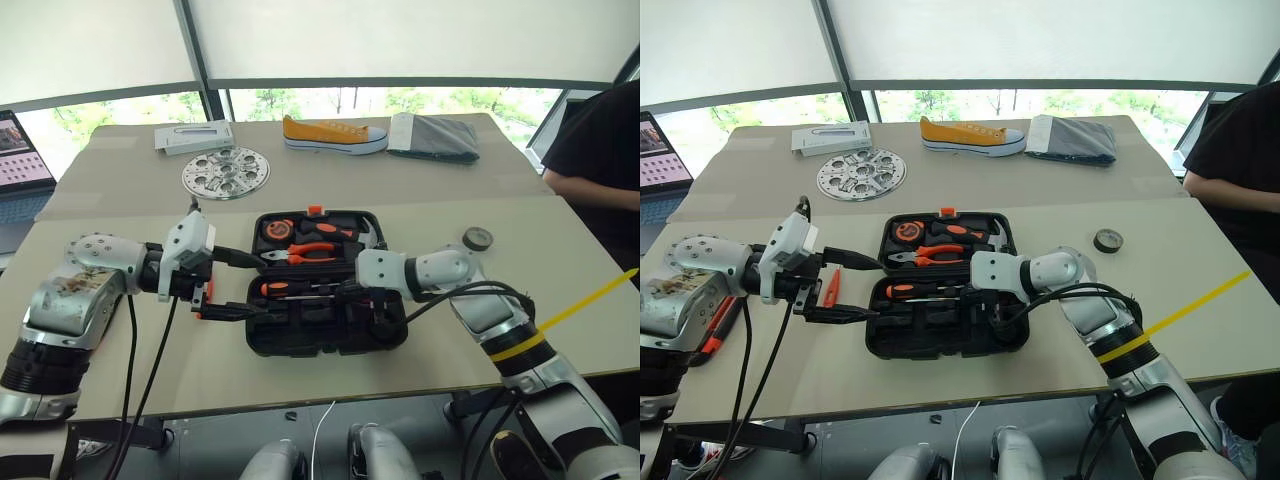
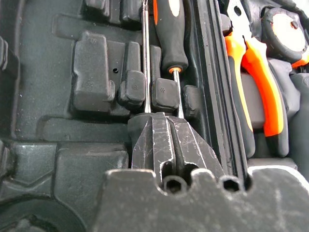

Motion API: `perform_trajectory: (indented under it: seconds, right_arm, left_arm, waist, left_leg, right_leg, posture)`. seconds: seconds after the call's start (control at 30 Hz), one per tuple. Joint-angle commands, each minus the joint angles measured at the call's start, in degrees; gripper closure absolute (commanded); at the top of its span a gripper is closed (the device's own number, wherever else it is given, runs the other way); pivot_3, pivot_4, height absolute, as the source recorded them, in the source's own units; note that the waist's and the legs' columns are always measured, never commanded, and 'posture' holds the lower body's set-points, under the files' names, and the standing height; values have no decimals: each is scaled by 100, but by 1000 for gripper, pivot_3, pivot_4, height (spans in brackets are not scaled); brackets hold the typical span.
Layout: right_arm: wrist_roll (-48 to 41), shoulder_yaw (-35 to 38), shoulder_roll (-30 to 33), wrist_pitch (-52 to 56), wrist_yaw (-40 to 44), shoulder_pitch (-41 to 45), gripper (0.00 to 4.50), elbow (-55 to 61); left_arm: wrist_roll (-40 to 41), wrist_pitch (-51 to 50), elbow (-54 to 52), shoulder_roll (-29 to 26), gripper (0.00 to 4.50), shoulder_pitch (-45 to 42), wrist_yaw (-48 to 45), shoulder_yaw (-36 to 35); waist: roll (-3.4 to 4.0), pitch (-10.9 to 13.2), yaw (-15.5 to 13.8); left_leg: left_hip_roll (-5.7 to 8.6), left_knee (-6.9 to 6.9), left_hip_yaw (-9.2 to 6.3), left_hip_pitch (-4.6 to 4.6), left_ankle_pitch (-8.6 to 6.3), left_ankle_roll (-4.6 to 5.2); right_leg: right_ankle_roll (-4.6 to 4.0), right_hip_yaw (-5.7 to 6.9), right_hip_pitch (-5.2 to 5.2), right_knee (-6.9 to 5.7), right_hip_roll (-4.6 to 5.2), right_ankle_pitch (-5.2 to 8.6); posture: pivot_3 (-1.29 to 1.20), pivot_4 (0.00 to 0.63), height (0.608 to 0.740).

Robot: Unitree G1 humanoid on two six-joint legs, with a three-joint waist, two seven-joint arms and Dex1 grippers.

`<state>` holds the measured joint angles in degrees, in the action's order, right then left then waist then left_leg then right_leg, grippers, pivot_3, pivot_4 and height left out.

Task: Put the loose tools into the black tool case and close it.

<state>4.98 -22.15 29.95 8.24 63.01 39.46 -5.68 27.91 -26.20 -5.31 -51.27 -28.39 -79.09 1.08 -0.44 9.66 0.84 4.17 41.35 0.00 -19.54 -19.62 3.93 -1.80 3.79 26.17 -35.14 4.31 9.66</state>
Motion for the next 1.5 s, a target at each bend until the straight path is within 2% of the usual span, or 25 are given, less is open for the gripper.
perform_trajectory:
  seconds: [0.03,0.1,0.13,0.2,0.3,0.43,0.57,0.63,0.7,0.83,0.93,1.03,1.13,1.23,1.33,1.43,1.5]
  right_arm:
    - [-858,673,-206,782,-91,42,4447,689]
    - [-1555,1196,-184,1571,-56,55,4447,1239]
    - [-1940,1434,-130,2003,-24,29,4027,1551]
    - [-2721,1893,38,2859,0,-95,3741,2207]
    - [-3533,2356,336,3571,-47,-396,2714,3011]
    - [-3894,2492,682,3745,-137,-778,1280,3566]
    - [-4001,2473,832,3709,-287,-907,52,3681]
    - [-3989,2425,857,3652,-376,-943,52,3700]
    - [-3940,2373,872,3576,-475,-963,52,3707]
    - [-3876,2292,870,3494,-695,-996,52,3732]
    - [-3922,2325,877,3503,-885,-1116,52,3842]
    - [-3954,2336,875,3505,-1063,-1261,52,3979]
    - [-3981,2329,838,3532,-1278,-1407,52,4146]
    - [-4031,2344,791,3567,-1489,-1502,52,4279]
    - [-4058,2389,803,3558,-1635,-1574,52,4350]
    - [-4094,2442,854,3557,-1732,-1608,0,4398]
    - [-4112,2474,902,3555,-1758,-1626,0,4422]
  left_arm:
    - [8,-108,-146,-152,0,284,319,-389]
    - [152,-389,-321,-276,0,651,579,-781]
    - [256,-566,-443,-338,0,890,706,-1036]
    - [384,-855,-745,-429,0,1589,958,-1715]
    - [337,-1096,-1073,-393,0,2886,1208,-2901]
    - [273,-1396,-1392,-185,0,4161,1587,-4069]
    - [355,-1955,-1780,-52,0,4751,2033,-4540]
    - [414,-2482,-2073,-69,0,4512,2572,-4223]
    - [508,-3310,-2194,-55,0,3911,3277,-3784]
    - [391,-5408,-1899,133,0,2221,4497,-2947]
    - [289,-6294,-1720,318,0,1070,4939,-2294]
    - [109,-6590,-1389,659,0,202,5374,-1888]
    - [32,-6630,-1000,799,0,-313,5659,-1419]
    - [-29,-6630,-515,890,0,-551,5917,-1003]
    - [-59,-6630,-47,1092,0,-670,6101,-892]
    - [-23,-6630,323,1266,670,-659,6213,-916]
    - [-15,-6630,434,1326,1401,-624,6260,-946]
  waist:
    - [1,1,17]
    - [4,4,23]
    - [4,4,16]
    - [6,5,8]
    - [6,4,-2]
    - [4,6,-20]
    - [-1,9,-84]
    - [-5,8,-160]
    - [-6,8,-226]
    - [-34,-2,-278]
    - [-50,-6,-230]
    - [-51,-7,-180]
    - [-53,-8,-122]
    - [-53,-8,-74]
    - [-53,-8,-65]
    - [-52,-8,-93]
    - [-48,-11,-108]
  left_leg:
    - [0,-2,1,-3,0,0]
    - [0,-8,3,-9,0,0]
    - [0,-8,0,-20,0,0]
    - [-1,-9,-3,-26,0,0]
    - [-1,-38,-10,-23,0,0]
    - [-2,-49,-13,-10,-1,-1]
    - [-1,-42,-5,7,-13,-19]
    - [-1,-42,-6,25,-22,-34]
    - [-1,-42,-8,27,-23,-46]
    - [1,-37,-12,24,1,-21]
    - [5,-39,-11,21,8,-9]
    - [8,-44,-12,21,10,-11]
    - [10,-55,-12,19,10,-12]
    - [11,-59,-11,24,10,-14]
    - [11,-58,-7,29,11,-47]
    - [11,-57,-9,33,17,-82]
    - [10,-57,-10,38,14,-103]
  right_leg:
    - [0,-2,5,0,-1,0]
    - [-4,-3,17,-3,-1,1]
    - [-5,0,28,-6,-1,0]
    - [-5,9,31,-2,-2,0]
    - [-4,11,24,4,-1,0]
    - [-3,15,16,24,0,1]
    - [2,2,-5,21,10,2]
    - [5,-3,-19,17,10,3]
    - [7,-3,-23,14,11,4]
    - [4,-10,-22,2,3,-6]
    - [0,-16,-6,-3,-2,-8]
    - [-3,-12,0,-4,-3,-9]
    - [-3,-4,-1,-2,-4,-9]
    - [-4,-5,0,2,-8,-9]
    - [-8,-7,-1,9,-7,-6]
    - [-9,-13,-4,4,-4,-5]
    - [-9,-18,-6,-4,-2,-5]
  posture:
    - [0,150,740]
    - [0,150,740]
    - [0,150,740]
    - [0,150,740]
    - [0,150,740]
    - [0,150,740]
    - [0,150,740]
    - [0,150,740]
    - [0,150,740]
    - [0,150,740]
    - [0,150,740]
    - [0,150,740]
    - [0,150,740]
    - [0,150,740]
    - [0,150,740]
    - [0,150,740]
    - [0,150,740]
